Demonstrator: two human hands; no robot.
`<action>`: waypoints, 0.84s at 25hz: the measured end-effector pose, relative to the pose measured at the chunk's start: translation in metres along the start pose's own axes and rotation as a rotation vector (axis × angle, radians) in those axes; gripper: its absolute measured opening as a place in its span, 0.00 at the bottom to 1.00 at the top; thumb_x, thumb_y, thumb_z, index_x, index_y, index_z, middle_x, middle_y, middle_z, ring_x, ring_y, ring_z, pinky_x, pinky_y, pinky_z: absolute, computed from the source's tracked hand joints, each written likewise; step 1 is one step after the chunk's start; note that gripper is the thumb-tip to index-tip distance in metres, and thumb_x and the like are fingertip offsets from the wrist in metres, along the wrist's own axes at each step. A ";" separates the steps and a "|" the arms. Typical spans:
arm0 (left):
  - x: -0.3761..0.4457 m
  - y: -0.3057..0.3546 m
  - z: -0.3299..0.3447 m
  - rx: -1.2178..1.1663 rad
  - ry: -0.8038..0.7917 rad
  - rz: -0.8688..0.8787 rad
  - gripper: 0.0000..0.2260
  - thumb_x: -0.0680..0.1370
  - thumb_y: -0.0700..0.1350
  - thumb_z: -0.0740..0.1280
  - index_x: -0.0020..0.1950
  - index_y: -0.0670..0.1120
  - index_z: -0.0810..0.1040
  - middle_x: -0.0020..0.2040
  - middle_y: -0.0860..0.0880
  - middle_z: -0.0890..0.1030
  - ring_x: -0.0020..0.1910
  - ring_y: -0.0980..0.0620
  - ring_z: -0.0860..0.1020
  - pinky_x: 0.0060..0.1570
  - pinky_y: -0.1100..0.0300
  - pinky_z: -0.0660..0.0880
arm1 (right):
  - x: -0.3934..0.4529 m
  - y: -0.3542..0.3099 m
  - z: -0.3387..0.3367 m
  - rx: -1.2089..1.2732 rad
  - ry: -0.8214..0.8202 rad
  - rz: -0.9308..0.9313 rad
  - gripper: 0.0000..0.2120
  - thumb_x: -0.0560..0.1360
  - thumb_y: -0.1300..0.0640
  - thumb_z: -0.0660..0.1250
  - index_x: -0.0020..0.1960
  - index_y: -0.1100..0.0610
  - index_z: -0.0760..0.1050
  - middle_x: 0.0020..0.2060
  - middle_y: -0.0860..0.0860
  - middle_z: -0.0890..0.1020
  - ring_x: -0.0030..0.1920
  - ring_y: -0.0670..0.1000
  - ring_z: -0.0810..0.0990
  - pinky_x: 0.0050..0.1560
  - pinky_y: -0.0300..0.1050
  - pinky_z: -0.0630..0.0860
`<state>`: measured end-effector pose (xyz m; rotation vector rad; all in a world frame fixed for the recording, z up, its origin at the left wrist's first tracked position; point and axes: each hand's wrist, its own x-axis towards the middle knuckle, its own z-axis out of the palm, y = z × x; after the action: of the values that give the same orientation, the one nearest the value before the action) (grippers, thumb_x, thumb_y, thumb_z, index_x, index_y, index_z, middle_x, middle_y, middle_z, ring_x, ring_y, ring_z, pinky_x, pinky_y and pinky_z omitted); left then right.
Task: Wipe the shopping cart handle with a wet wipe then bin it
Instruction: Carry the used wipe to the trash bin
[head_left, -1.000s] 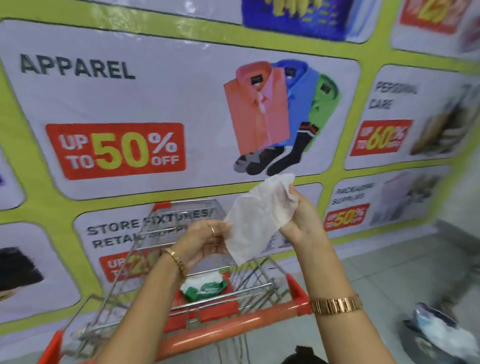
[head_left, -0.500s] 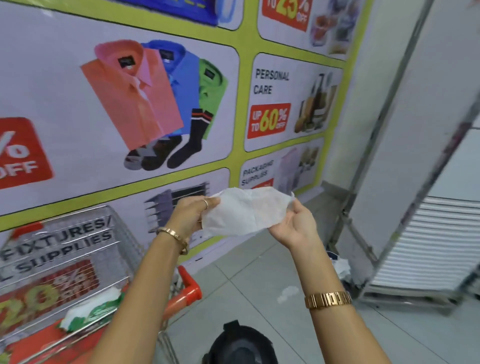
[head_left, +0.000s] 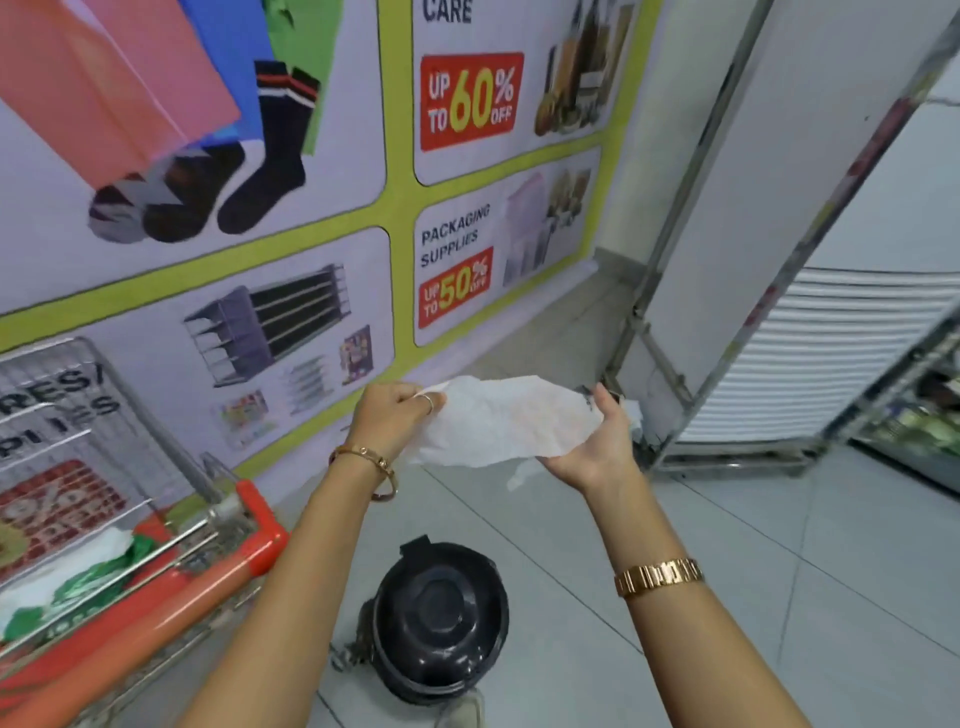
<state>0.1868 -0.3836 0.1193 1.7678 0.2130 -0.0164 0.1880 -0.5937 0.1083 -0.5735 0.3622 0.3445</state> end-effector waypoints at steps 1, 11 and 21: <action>0.006 -0.013 0.009 0.017 -0.030 -0.041 0.16 0.71 0.41 0.68 0.26 0.45 0.68 0.27 0.48 0.67 0.29 0.51 0.65 0.32 0.60 0.60 | 0.004 0.001 -0.013 0.003 0.040 0.012 0.31 0.77 0.39 0.49 0.56 0.64 0.75 0.50 0.61 0.81 0.51 0.60 0.78 0.51 0.53 0.73; 0.028 -0.143 0.048 0.184 -0.067 -0.570 0.13 0.69 0.41 0.69 0.26 0.44 0.70 0.30 0.45 0.73 0.32 0.46 0.73 0.39 0.54 0.71 | 0.056 0.060 -0.107 -0.063 0.321 0.281 0.29 0.76 0.39 0.51 0.50 0.64 0.76 0.42 0.62 0.84 0.48 0.61 0.78 0.50 0.54 0.73; 0.027 -0.225 0.053 0.330 -0.038 -0.722 0.12 0.70 0.45 0.70 0.49 0.39 0.78 0.41 0.45 0.77 0.39 0.46 0.76 0.43 0.58 0.71 | 0.091 0.126 -0.132 -0.230 0.491 0.408 0.32 0.77 0.38 0.50 0.67 0.63 0.67 0.65 0.62 0.73 0.65 0.62 0.72 0.65 0.55 0.68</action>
<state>0.1847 -0.3884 -0.1135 1.9232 0.8488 -0.6338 0.1857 -0.5517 -0.0913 -0.8113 0.9282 0.6447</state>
